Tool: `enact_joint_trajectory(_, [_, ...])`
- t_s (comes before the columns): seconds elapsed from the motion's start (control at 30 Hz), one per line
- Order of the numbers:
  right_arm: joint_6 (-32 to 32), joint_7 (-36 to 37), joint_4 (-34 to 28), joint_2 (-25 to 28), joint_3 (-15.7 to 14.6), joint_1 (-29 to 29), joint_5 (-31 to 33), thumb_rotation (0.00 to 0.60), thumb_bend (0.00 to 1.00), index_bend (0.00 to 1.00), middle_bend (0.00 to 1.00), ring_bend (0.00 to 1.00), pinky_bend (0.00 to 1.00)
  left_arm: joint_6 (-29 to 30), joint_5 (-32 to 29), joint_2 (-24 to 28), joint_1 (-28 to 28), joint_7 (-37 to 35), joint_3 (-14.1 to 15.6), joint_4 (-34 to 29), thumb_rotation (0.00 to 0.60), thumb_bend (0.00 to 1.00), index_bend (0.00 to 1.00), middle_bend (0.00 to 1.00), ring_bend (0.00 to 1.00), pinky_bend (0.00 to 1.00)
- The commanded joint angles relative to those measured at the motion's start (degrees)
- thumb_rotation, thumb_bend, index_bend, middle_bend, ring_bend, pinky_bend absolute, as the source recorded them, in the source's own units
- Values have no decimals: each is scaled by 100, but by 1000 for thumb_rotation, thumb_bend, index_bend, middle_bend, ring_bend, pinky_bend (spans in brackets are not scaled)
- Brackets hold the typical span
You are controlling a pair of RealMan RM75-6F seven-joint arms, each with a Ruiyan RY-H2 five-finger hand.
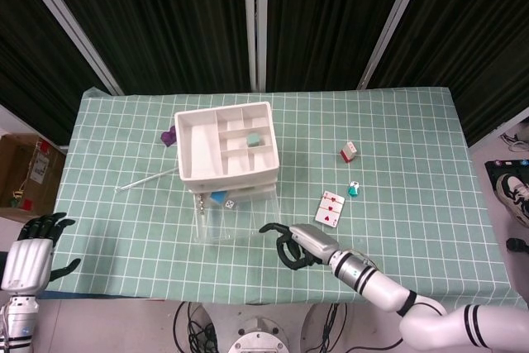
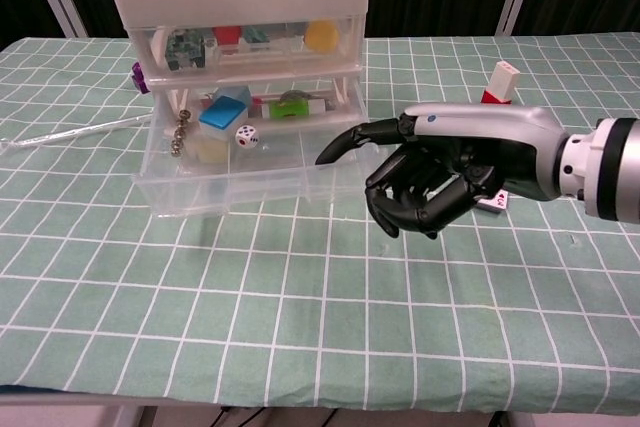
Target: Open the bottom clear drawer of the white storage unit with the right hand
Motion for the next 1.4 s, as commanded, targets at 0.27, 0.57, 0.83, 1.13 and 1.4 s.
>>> enact_joint_trajectory(0.27, [500,-333,-522,763,-4,-137,-867,600,482,95,608,716,629,83,9,14,49,-58,5,41,600,45,290,192,165,189])
enact_joint_trajectory(0.57, [342,-3851,-721,965,514,762,-330,600,308,122,804,901,865,267,91,2,145,-69,39,19,600,46,290,192,165,189])
enact_joint_trajectory(0.83, [714,-7376,232,-264,410,1725,414,600,237,262,933,1000,1000,333,68,11,234,-104,65,25,600,45,290,192,166,189])
enact_joint_trajectory(1.13, [620,-8111,1280,-1167,295,2353,528,600,226,268,952,1000,1000,343,29,3,282,-143,61,53,600,45,291,192,165,188])
enact_joint_trajectory(1.4, [552,-7603,2066,-1582,133,2580,-218,600,226,303,961,1000,1000,342,4,-1,315,-163,59,74,600,45,291,192,165,189])
